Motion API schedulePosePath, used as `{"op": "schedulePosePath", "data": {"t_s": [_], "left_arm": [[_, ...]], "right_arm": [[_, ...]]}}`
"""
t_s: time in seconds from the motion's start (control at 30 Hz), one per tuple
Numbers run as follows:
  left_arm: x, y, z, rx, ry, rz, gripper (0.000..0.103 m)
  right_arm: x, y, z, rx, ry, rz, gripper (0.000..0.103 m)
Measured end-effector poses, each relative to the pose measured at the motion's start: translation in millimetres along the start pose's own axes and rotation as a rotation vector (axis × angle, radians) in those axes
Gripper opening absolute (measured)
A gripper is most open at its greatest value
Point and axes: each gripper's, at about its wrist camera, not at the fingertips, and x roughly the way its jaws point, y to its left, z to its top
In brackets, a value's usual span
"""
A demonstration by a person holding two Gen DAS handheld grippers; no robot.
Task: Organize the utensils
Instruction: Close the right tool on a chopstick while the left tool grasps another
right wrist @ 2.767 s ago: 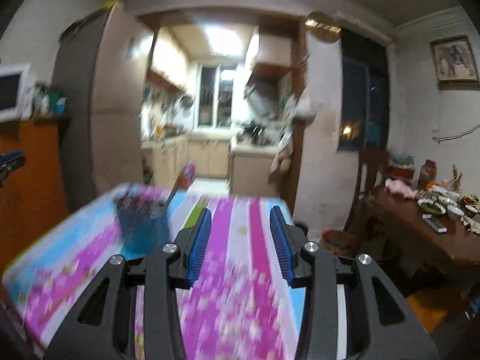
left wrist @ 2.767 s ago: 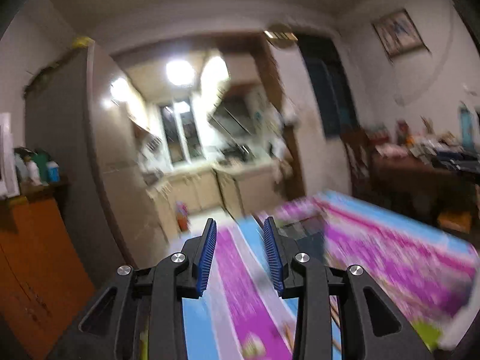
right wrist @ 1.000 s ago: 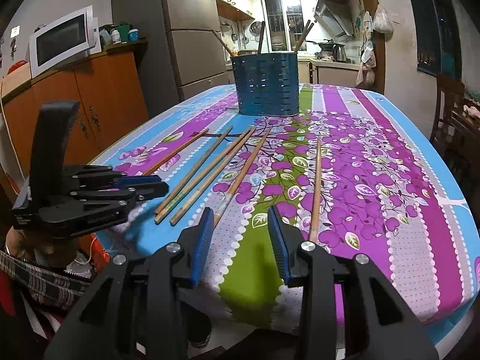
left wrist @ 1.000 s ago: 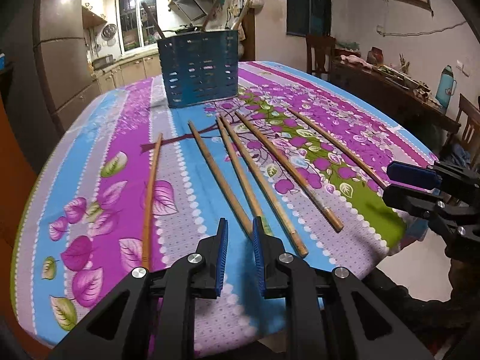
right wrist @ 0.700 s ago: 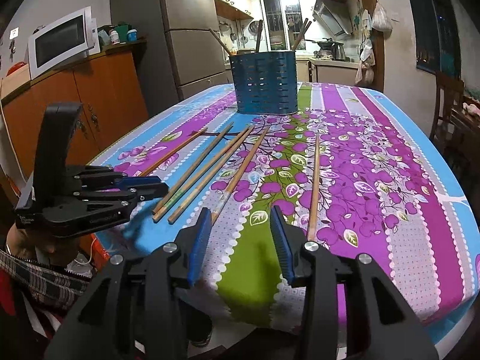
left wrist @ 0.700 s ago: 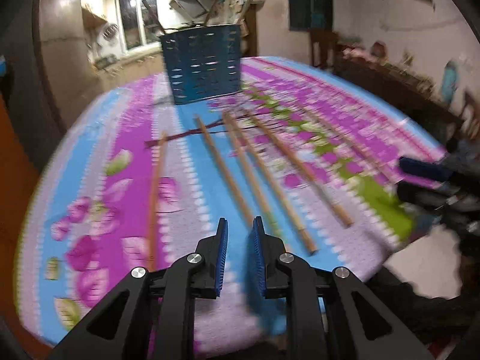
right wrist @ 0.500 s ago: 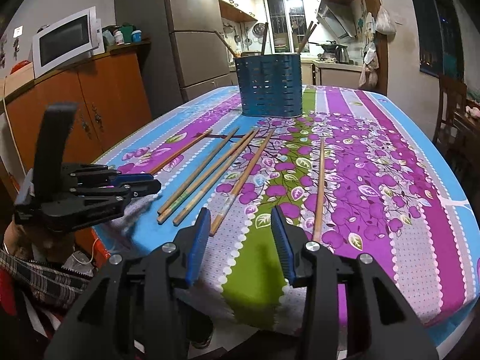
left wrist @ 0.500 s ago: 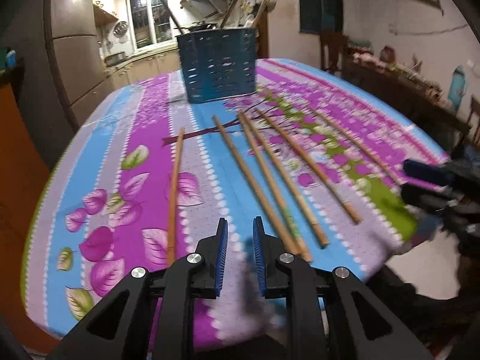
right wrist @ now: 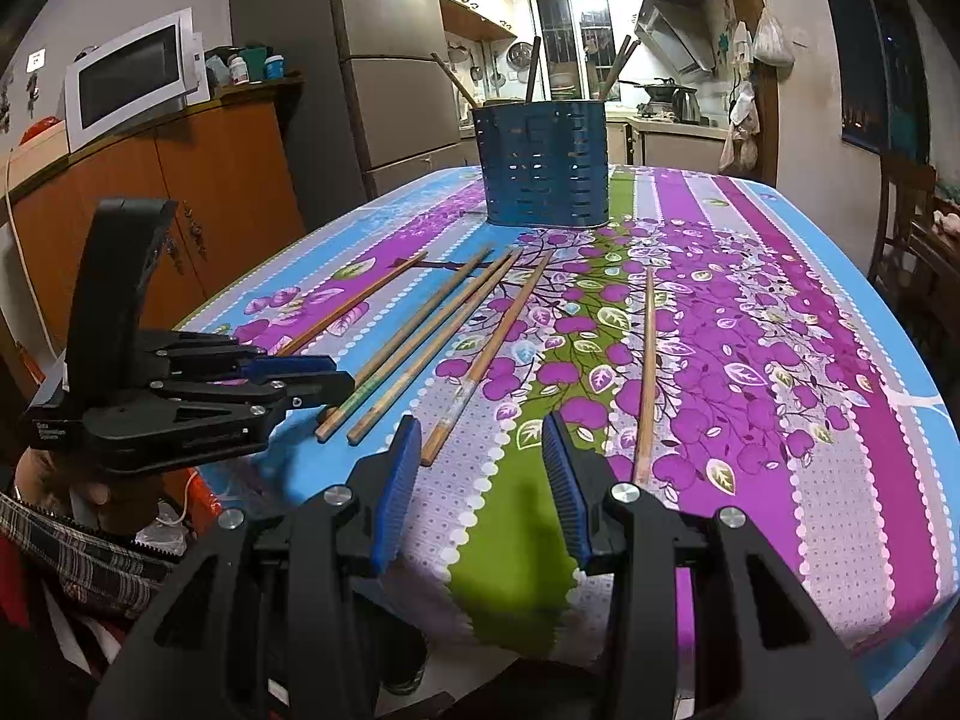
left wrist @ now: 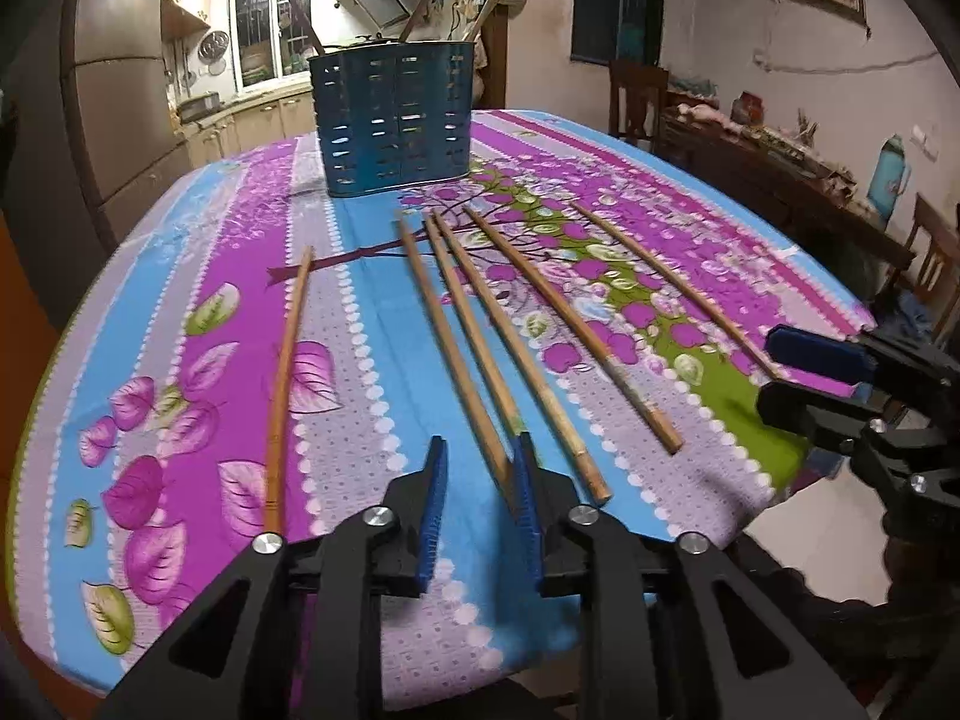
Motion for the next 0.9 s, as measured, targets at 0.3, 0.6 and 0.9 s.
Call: {"op": "schedulePosePath", "data": {"t_s": [0.3,0.6,0.9], "left_arm": [[-20,9,-3,0.002,-0.048,0.057,0.026],[-14,-3,-24,0.095,-0.086,0.091,0.026],[-15,8,-35,0.09,-0.159,0.013,0.023]], "right_arm": [[-2,8,0,-0.038,-0.019,0.004,0.04],[15,31,-7,-0.111,0.002,-0.059,0.019],[34,45,-18,-0.049,0.021,-0.162,0.017]]}}
